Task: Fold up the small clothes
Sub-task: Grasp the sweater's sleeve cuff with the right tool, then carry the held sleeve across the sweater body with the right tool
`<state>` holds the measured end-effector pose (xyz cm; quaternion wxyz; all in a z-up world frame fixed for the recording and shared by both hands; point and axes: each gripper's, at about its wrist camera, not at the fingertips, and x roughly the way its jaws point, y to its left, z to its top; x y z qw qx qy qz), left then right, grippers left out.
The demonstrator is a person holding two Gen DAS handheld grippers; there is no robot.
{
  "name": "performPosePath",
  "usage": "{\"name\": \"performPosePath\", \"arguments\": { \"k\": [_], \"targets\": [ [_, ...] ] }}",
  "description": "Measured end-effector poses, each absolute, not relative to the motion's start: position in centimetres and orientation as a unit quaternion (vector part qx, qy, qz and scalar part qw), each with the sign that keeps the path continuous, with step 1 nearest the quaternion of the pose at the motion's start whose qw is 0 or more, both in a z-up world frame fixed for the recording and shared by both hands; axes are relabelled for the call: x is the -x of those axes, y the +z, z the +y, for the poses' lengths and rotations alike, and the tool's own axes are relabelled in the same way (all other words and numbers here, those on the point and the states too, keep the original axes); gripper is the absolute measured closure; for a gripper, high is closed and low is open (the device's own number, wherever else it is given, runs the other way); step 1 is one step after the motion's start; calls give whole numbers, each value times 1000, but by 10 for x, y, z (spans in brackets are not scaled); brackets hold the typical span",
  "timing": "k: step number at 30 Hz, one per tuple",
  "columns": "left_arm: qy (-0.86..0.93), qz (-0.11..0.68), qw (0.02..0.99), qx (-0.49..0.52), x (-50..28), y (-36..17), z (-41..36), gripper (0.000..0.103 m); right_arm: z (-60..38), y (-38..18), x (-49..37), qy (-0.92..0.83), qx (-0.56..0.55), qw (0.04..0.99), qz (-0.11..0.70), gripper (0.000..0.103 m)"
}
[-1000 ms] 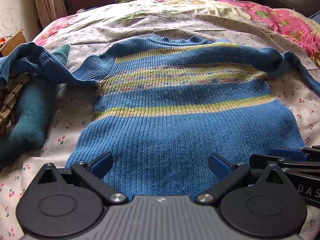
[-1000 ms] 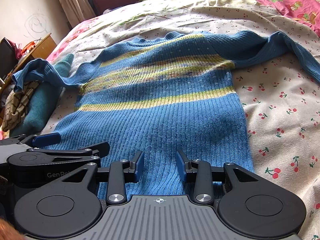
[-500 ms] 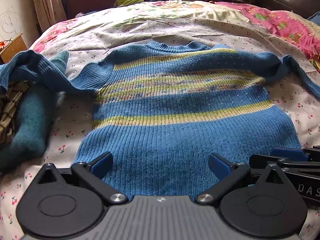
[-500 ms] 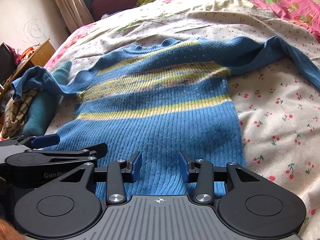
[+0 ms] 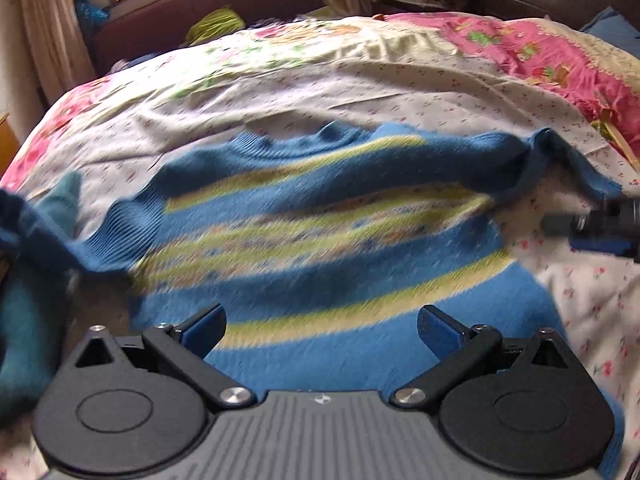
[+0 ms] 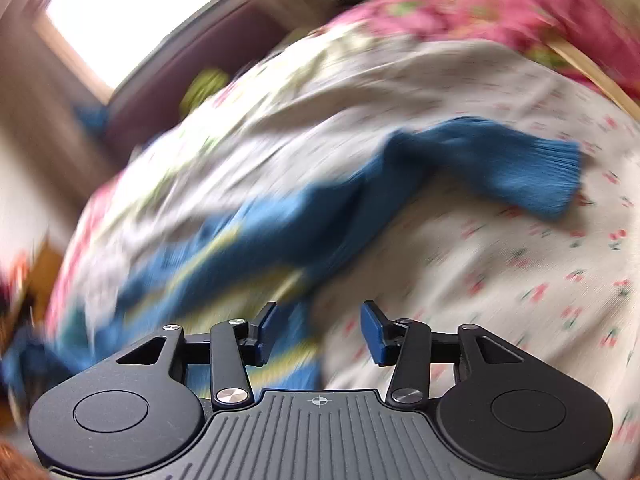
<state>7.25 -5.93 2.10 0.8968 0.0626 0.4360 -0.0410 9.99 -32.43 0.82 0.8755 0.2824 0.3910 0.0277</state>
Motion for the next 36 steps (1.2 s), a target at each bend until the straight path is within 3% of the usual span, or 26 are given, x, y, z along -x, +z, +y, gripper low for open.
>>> {"name": "performPosePath", "arguments": {
  "k": [11,15,19,21,23,26,31,36],
  "targets": [
    [-80,431,895,-77,-105,11,-101,0,-421,-59,-138,-42,-591,760,267,56],
    [-85,436,892,-84,-105,5,-106,0,-435,-69,-132,-72,-629,738,235,56],
    [-88,446,887,-83,-105,-1,-107,0,-446,-71,-137,-118,-631,738,208,56],
    [-88,448,886,-86,-104,-2,-107,0,-452,-71,-144,-132,-630,738,202,61],
    [-88,447,886,-86,-102,-2,-107,0,-456,-66,-151,-144,-615,746,210,86],
    [-88,446,887,-85,-101,-1,-104,0,-461,-48,-156,-152,-576,775,211,92],
    [-87,437,892,-72,-99,4,-91,0,-458,7,-155,-113,-522,828,170,94],
    [-79,425,900,-50,-91,14,-66,0,-376,74,-167,14,-390,906,162,94]
  ]
}}
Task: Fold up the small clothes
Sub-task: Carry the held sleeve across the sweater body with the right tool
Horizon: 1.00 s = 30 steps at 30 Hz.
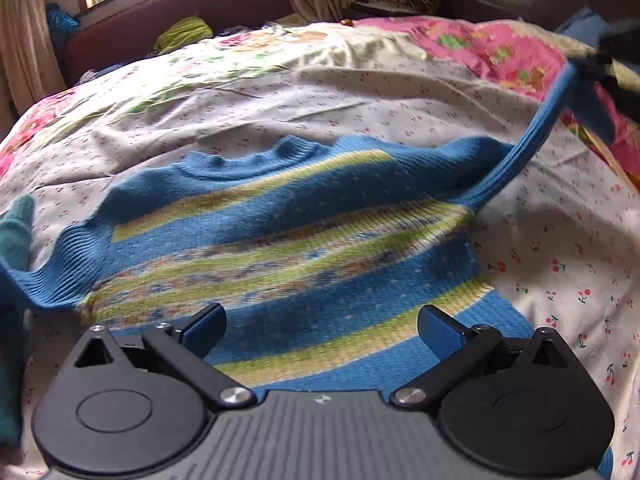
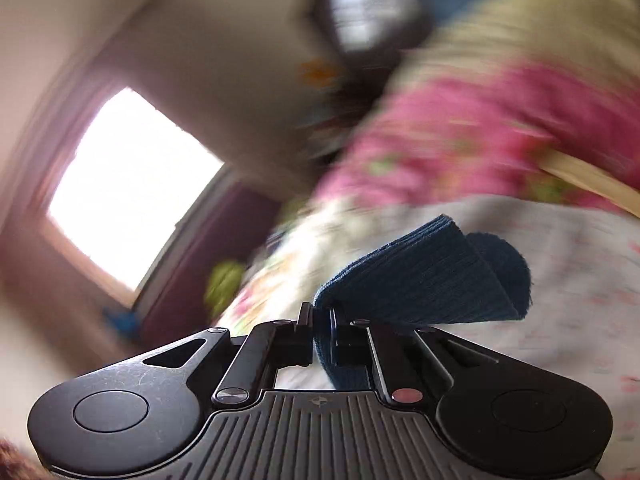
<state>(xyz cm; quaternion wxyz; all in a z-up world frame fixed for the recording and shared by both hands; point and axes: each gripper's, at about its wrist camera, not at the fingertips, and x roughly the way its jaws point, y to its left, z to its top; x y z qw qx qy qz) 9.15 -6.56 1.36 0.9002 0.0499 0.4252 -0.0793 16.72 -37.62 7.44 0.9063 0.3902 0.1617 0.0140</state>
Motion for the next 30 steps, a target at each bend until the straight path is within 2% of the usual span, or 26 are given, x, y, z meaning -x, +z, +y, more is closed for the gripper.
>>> {"name": "performPosePath", "arguments": {
  "k": [5,10,13,15,22,25,30],
  "targets": [
    [-45,418,907,-21,-74,24,-18,0,-240,90,-182,197,-224,933,202,94],
    [14,420,907,-8,-47,21,35,0,-104,18,-184,336,10,886,320,94],
    [38,426,904,6,-33,14,60,0,-60,-28,-164,351,131,857,353,93],
    [45,429,902,19,-30,9,70,0,-60,-41,-161,348,149,848,371,91],
    [31,424,903,57,-35,2,84,0,-56,-19,-147,360,156,847,359,86],
    [31,419,905,61,-30,2,84,0,-47,-23,-143,368,162,845,353,76],
    [31,417,906,71,-27,2,87,0,-26,-28,-141,379,178,834,360,76]
  ]
}}
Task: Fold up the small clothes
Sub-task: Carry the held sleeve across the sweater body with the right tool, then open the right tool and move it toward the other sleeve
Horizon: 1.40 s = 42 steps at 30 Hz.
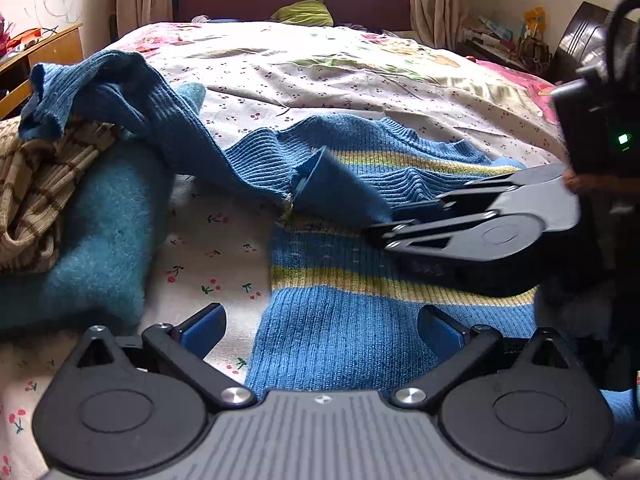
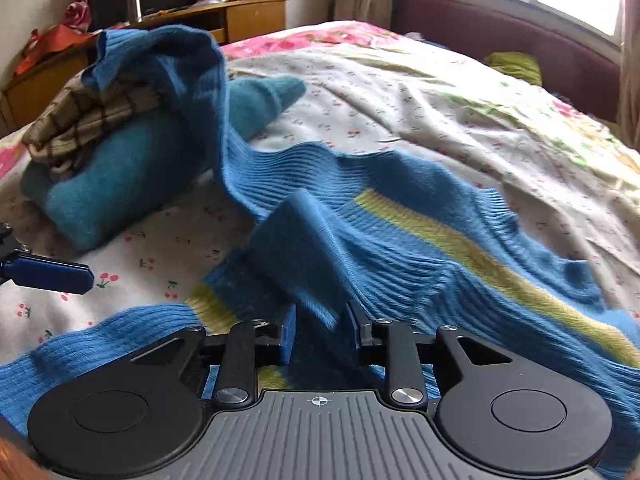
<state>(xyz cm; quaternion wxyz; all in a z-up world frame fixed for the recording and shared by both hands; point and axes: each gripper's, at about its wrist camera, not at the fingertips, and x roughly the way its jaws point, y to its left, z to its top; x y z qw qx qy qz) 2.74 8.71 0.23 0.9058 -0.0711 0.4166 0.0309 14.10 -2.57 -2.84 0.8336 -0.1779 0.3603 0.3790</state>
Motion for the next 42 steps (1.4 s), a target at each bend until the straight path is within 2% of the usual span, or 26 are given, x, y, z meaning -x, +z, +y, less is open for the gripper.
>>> {"name": "performPosePath", "arguments": {
  "k": [9,16,18,20,23,25,27,28,29,30,35,39,42],
  "targets": [
    [28,410,909,73,-23,0,88,0,-61,-4,-156,368,101,847,369,75],
    [23,409,910,61,-29,3,84,0,-159,4,-189,129,97,921,355,75],
    [19,405,913,47,-35,7,80,0,-184,-1,-195,87,66,924,366,74],
    [15,400,916,31,-43,10,76,0,-204,-7,-200,71,18,925,374,68],
    [10,393,920,5,-61,16,71,0,-221,-13,-206,64,-33,923,378,67],
    [12,390,921,-9,-73,17,69,0,-229,-16,-210,73,-52,921,379,59],
    [15,396,918,-12,-87,14,68,0,-231,-22,-220,97,-73,912,392,57],
    [13,400,916,-8,-92,12,68,0,-232,-26,-224,100,-85,908,397,62],
    [12,405,914,-4,-98,9,68,0,-234,-29,-229,101,-98,905,402,84],
    [13,411,912,0,-104,6,68,0,-237,-30,-231,100,-111,902,405,90],
    [22,404,914,-40,-127,-1,57,0,-253,-24,-241,66,-133,910,388,93],
    [50,395,913,-91,-151,-21,47,0,-254,-39,-253,38,-123,904,409,93],
    [50,409,907,-85,-153,-37,54,0,-250,-44,-249,37,-105,906,408,91]
  ]
}}
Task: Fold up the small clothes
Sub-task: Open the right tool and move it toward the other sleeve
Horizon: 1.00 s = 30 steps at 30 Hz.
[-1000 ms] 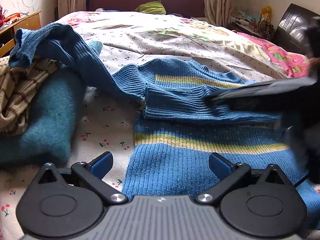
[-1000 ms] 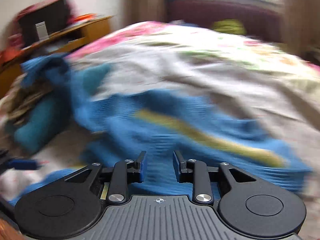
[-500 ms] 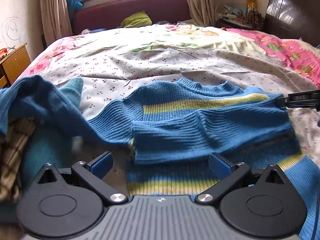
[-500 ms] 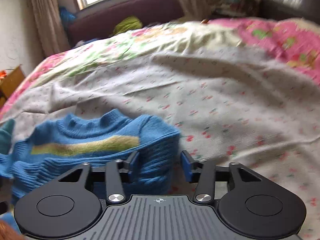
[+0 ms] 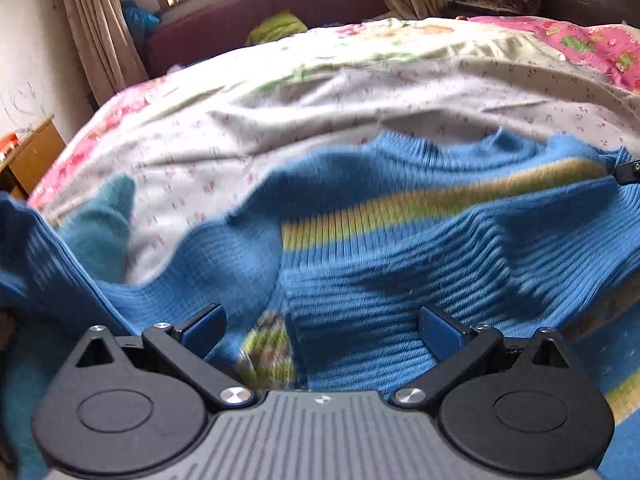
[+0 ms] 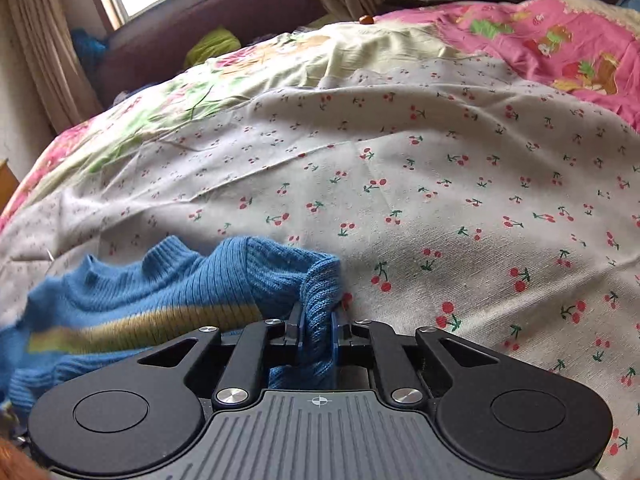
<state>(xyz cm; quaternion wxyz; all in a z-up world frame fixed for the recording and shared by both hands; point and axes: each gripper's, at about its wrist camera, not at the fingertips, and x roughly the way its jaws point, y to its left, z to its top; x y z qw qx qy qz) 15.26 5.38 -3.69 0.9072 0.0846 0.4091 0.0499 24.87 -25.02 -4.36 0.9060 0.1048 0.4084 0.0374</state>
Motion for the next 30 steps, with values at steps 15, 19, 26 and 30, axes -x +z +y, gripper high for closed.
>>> {"name": "performPosePath", "arguments": {
  "k": [15,19,26,30],
  "targets": [
    [89,374,923,-7,-69,-1,98,0,-132,6,-187,241,55,903,351,82],
    [102,362,926,7,-57,1,106,0,-66,-19,-183,320,84,863,381,82],
    [98,362,926,45,-58,-11,116,0,-34,-20,-192,316,99,848,413,80],
    [99,343,932,66,-55,-8,123,0,-13,22,-196,346,101,849,386,80]
  ]
}}
